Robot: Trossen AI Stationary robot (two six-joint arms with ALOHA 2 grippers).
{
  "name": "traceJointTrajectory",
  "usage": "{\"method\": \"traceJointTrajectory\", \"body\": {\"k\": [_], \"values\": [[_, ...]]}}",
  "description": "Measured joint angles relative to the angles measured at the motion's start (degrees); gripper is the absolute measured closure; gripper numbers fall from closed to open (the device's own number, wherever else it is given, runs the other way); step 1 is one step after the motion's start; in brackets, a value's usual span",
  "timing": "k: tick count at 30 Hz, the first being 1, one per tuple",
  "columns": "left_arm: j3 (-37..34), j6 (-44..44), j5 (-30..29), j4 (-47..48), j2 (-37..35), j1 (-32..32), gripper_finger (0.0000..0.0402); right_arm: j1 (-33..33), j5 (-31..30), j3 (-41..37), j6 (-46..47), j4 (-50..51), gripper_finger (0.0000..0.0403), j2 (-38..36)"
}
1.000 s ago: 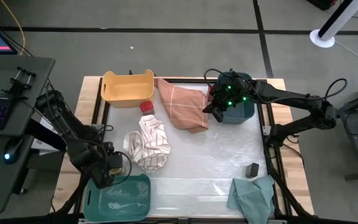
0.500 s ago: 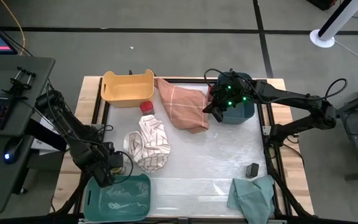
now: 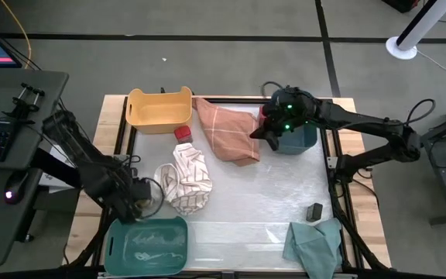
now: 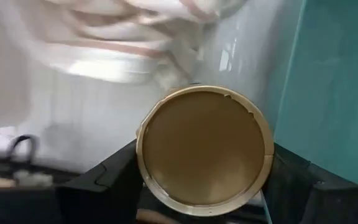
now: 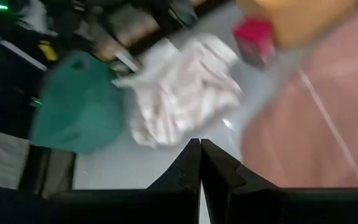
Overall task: Sort spices by type
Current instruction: Put the gold seasoning bottle into the blue bin
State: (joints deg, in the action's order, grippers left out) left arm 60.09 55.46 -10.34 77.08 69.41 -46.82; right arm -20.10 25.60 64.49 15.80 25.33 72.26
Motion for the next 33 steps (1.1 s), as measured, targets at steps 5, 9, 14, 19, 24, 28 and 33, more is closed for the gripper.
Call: {"method": "traceJointTrajectory", "body": {"k": [5,9,14,19,24,28,33], "values": [[10.3,-0.3,-9.9,7.3,-4.3,4.8,0.0170,0.0,1.0,0.0,1.5,-4.7,0.0402,-5.0],[16.7,-12.1,-15.0,4.4,-4.2,13.8,0.0170,0.0,-0.4,0.0,3.5,-5.9,0.0402,-9.2],[17.8,-34.1,-8.8,-9.0,2.6,29.0,0.0170,0.0,-4.1,0.0,5.2,-5.5,0.0402,-11.8],[17.8,-48.5,-0.1,-27.9,13.6,38.8,0.0170,1.4,-8.1,0.0,7.5,-5.4,0.0402,-11.9],[17.8,-53.5,5.0,-37.3,24.0,42.3,0.0170,5.1,-11.0,0.0,8.4,-5.0,0.0402,-11.9],[17.8,-55.6,5.5,-39.9,30.3,43.1,0.0170,8.0,-12.3,0.0,9.7,-4.9,0.0402,-11.9],[18.3,-55.7,6.2,-39.7,33.9,43.1,0.0170,11.4,-14.9,0.0,9.9,-4.7,0.0402,-11.9]]}}
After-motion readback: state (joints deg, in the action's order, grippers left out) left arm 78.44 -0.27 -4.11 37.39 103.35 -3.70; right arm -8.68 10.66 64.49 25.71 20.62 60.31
